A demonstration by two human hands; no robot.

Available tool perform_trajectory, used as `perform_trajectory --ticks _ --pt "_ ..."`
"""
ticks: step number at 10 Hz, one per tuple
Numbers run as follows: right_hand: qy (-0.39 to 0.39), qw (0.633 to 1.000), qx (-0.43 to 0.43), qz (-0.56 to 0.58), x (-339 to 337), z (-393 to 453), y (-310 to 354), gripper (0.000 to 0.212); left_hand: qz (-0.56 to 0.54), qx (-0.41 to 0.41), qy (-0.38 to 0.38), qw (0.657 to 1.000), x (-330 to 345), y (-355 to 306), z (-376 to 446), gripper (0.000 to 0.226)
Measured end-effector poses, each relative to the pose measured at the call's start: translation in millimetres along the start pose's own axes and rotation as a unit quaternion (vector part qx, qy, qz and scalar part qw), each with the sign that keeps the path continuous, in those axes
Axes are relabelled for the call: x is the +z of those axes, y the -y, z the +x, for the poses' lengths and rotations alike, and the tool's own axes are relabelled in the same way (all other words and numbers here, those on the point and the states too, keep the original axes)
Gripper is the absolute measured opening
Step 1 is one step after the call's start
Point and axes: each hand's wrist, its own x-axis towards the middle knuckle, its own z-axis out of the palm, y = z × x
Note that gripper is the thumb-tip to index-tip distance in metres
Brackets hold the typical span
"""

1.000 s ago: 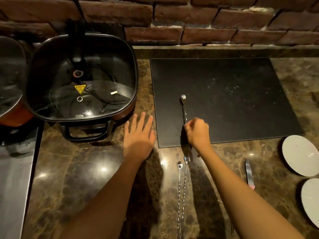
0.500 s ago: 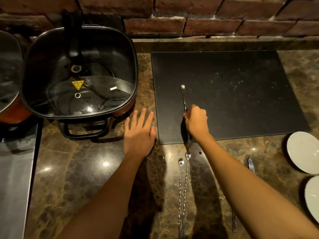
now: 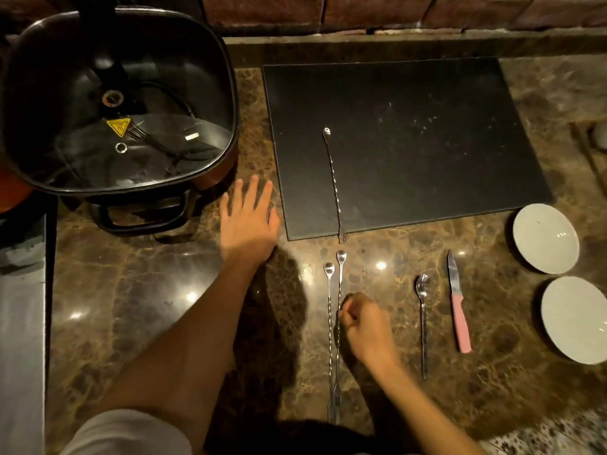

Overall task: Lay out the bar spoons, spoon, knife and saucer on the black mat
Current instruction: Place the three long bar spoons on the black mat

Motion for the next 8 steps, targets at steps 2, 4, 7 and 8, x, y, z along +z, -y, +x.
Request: perform_trajectory --ticks 2,4,7,8 --pt "-0.003 0.998 -0.02 -0.053 8.1 -17.2 -0.6 0.007 0.005 0.004 0.003 1.0 -2.9 -0.5 0.4 0.06" --pt "-0.008 0.995 -0.042 -0.085 7.7 -17.6 6.4 0.008 0.005 0.004 -0.001 1.0 -3.8 -0.7 0.5 0.06" --pt "0.023 0.998 -0.048 -0.039 -0.1 -17.2 0.7 0.013 -0.001 0.003 -0.007 1.0 -1.2 0.5 2.4 0.058" --pt "0.012 0.998 -0.055 0.019 -7.3 -10.8 6.5 0.01 -0.006 -0.002 -0.006 1.0 1.2 1.3 3.9 0.058"
